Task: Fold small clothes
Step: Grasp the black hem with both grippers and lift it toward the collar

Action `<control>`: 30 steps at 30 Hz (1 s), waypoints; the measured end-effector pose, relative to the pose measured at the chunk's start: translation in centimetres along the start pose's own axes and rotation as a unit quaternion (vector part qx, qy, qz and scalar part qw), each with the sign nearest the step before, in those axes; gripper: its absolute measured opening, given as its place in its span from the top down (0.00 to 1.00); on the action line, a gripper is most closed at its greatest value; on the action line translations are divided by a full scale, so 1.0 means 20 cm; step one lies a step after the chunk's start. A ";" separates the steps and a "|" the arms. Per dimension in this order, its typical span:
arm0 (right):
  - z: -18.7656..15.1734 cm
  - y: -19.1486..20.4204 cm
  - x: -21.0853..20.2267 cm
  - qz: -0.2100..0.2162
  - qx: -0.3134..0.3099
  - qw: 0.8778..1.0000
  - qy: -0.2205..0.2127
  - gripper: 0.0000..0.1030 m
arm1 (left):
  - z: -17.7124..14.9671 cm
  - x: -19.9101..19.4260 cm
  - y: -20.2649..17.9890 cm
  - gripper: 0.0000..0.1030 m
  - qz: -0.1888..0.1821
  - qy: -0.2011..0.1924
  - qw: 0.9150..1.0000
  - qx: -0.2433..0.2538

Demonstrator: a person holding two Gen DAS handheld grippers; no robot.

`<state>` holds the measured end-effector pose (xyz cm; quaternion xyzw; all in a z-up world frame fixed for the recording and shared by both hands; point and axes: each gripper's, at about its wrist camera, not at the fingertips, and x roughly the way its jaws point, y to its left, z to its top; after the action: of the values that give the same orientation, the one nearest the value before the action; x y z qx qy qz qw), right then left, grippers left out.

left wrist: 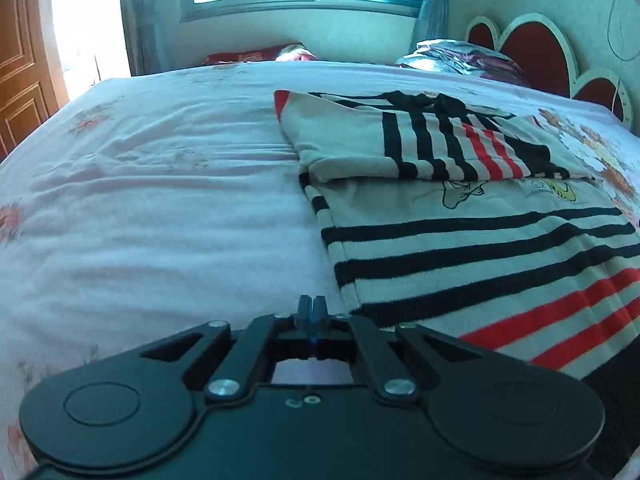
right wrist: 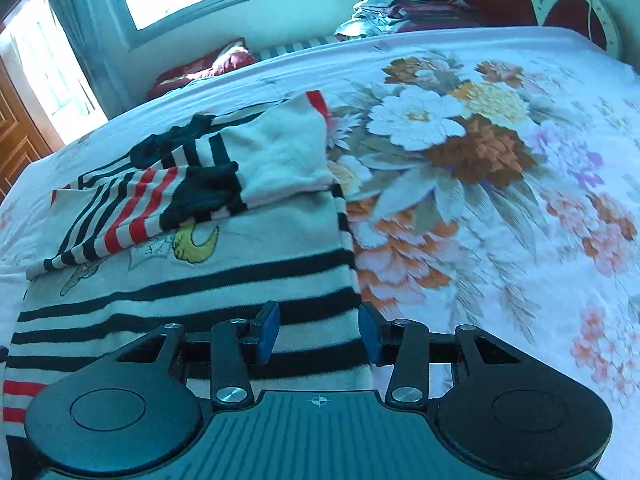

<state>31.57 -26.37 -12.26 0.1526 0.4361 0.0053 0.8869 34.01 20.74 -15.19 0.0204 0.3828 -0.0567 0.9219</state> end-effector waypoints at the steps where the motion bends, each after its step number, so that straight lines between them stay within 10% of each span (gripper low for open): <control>1: -0.03 -0.03 -0.03 0.005 0.004 1.000 0.001 0.58 | -0.03 -0.04 0.00 0.99 -0.004 -0.007 1.000 -0.013; 2: -0.06 -0.05 -0.06 0.009 0.006 1.000 0.002 0.58 | -0.05 -0.09 0.00 0.79 -0.002 -0.013 0.999 -0.031; 3: -0.09 -0.08 -0.09 0.013 0.007 1.000 0.002 0.58 | -0.07 -0.13 -0.01 0.23 0.005 -0.016 0.999 -0.046; 4: -0.12 -0.09 -0.12 0.019 0.006 1.000 0.001 0.58 | -0.10 -0.17 -0.03 0.00 0.018 -0.025 0.998 -0.060; 10: -0.38 -0.24 -0.29 0.082 0.043 0.995 0.027 0.58 | -0.27 -0.34 -0.15 0.03 -0.054 0.008 0.994 -0.098; 12: -0.47 -0.27 -0.33 0.094 0.051 0.994 0.036 0.58 | -0.34 -0.35 -0.18 0.21 -0.073 0.036 0.990 -0.118; 23: -0.60 -0.38 -0.28 0.246 0.175 0.950 0.083 0.58 | -0.46 -0.24 -0.18 0.36 -0.203 0.065 0.942 -0.258; 24: -0.60 -0.38 -0.27 0.255 0.176 0.947 0.086 0.58 | -0.45 -0.22 -0.18 0.50 -0.207 0.065 0.941 -0.261; 26: -0.59 -0.36 -0.25 0.263 0.156 0.947 0.098 0.97 | -0.46 -0.19 -0.19 0.95 -0.196 0.076 0.943 -0.257; 30: -0.55 -0.37 -0.41 0.292 0.119 0.948 0.035 0.96 | -0.43 -0.36 -0.20 0.96 -0.190 0.003 0.950 -0.246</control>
<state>17.00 -31.63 -14.23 0.3772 0.4004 0.2180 0.8061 22.35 18.15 -16.14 -0.2801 0.3843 -0.1351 0.8693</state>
